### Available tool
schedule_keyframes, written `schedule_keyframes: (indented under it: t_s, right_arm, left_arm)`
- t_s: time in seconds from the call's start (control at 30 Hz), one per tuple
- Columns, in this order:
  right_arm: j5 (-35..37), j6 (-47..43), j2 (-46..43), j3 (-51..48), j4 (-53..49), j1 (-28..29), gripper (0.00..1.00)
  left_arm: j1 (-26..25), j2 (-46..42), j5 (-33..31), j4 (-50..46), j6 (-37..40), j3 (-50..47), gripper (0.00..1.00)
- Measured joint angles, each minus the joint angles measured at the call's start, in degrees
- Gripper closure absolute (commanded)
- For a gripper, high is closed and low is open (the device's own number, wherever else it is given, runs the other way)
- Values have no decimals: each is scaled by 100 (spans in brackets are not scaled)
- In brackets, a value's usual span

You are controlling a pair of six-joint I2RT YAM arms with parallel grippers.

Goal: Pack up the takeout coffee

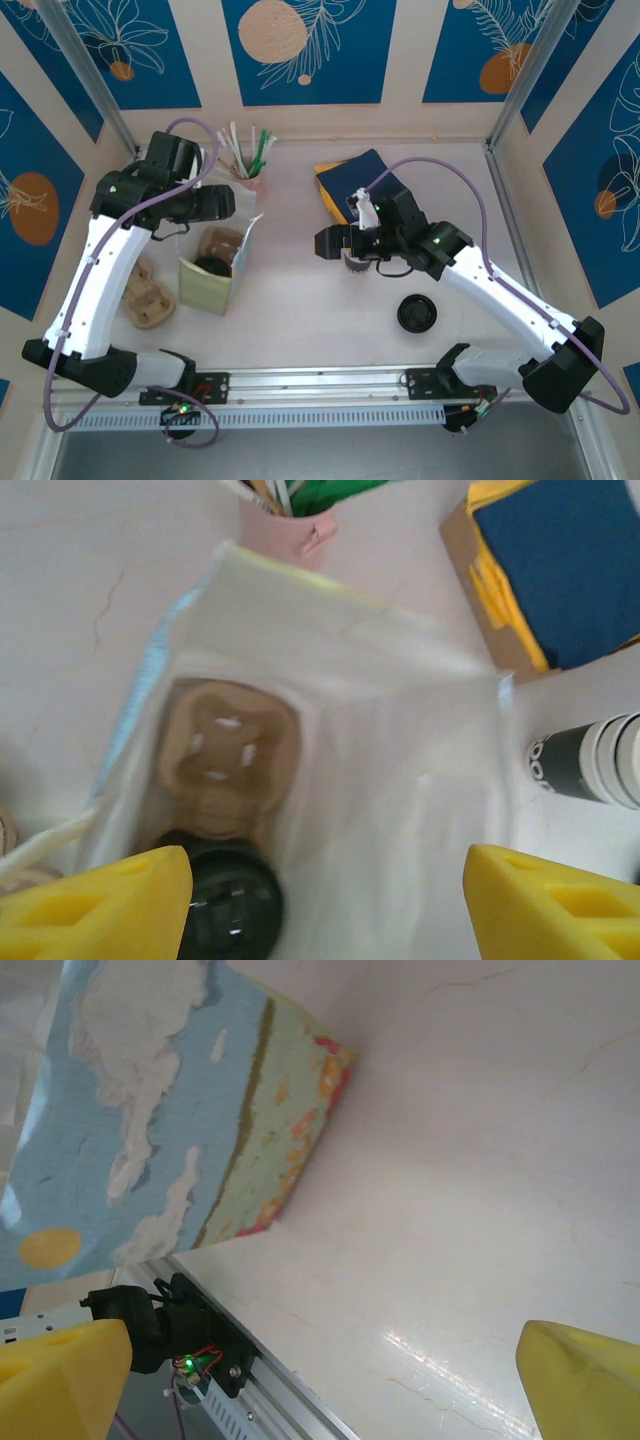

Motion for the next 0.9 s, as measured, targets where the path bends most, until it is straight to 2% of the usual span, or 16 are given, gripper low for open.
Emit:
schedule_keyframes:
  t_s: [0.2,0.67,0.9]
  right_arm:
    - [-83,-105,0,166,-17,-136,1]
    - [-236,-149,186,234,-81,-170,1]
    - [-297,-192,398,605,-236,-170,1]
  left_arm:
    - [2,-7,-20,11,-28,170,27]
    - [4,-76,-129,31,-109,-103,26]
    - [4,-240,-289,9,-125,-44,23]
